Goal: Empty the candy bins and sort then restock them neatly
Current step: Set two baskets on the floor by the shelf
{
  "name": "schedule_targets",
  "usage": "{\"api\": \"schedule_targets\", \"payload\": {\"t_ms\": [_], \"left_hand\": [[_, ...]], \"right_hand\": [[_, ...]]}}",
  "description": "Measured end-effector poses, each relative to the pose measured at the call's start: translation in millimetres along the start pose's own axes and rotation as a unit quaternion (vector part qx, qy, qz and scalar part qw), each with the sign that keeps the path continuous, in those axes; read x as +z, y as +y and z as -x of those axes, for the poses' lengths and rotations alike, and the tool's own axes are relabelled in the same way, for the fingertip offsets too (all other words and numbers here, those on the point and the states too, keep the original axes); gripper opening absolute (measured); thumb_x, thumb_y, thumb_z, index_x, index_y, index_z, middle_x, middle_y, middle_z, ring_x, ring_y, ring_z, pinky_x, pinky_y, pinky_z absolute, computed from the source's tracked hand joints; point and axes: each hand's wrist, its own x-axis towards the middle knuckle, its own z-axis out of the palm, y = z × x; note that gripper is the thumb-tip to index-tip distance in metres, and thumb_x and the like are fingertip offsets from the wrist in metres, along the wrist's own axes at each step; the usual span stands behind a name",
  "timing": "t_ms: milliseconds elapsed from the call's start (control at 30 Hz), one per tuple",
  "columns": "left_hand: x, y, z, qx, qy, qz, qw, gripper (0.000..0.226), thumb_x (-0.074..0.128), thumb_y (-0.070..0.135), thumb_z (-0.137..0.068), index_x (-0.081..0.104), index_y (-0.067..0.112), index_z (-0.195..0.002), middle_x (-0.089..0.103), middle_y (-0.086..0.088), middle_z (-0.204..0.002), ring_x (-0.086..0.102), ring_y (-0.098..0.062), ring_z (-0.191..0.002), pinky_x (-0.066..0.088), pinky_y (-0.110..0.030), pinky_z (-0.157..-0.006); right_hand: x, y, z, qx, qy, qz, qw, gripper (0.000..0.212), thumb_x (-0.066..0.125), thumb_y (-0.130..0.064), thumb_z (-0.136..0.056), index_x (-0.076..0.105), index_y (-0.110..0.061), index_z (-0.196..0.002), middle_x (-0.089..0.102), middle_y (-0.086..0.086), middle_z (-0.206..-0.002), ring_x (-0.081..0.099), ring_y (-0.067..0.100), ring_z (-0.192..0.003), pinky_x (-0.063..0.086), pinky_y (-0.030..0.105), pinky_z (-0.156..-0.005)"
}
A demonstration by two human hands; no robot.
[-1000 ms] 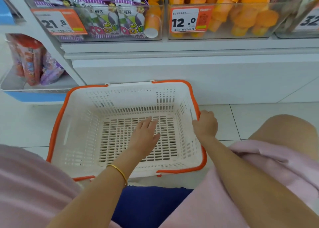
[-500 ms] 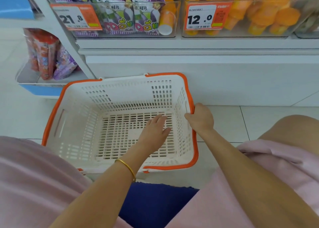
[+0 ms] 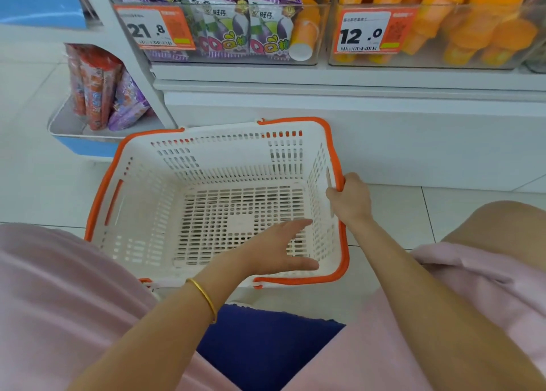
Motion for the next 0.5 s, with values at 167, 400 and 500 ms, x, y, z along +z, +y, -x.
{"api": "schedule_targets", "payload": {"t_ms": [167,400,500], "left_hand": [[10,-3,3,-0.018,-0.072,0.014,0.997,0.095,0.073,0.056,-0.072,0.02,0.033,-0.148,0.031,0.012,-0.151,0.035,-0.009,-0.134,0.028,-0.031,-0.111],[10,-7,9,-0.036,-0.159,-0.05,0.985,0.075,0.072,0.047,-0.078,0.038,0.026,-0.141,0.05,0.008,-0.136,0.05,-0.01,-0.12,0.041,-0.03,-0.103],[10,-10,13,-0.029,-0.163,-0.094,0.982,0.059,0.068,0.037,-0.083,0.047,0.021,-0.136,0.055,0.004,-0.132,0.053,-0.013,-0.117,0.045,-0.032,-0.101]], "right_hand": [[-2,-3,-2,0.005,-0.067,-0.102,0.992,0.043,0.076,-0.034,-0.077,0.06,-0.004,-0.103,0.066,0.006,-0.099,0.067,0.019,-0.087,0.057,0.034,-0.071],[-1,-5,1,-0.008,-0.074,-0.096,0.993,0.032,0.075,-0.039,-0.077,0.07,-0.01,-0.088,0.073,0.006,-0.09,0.069,0.014,-0.073,0.057,0.029,-0.062],[0,-4,2,-0.002,-0.079,-0.07,0.994,0.029,0.075,-0.038,-0.078,0.068,-0.013,-0.092,0.07,0.001,-0.091,0.063,0.005,-0.067,0.046,0.018,-0.053]]}}
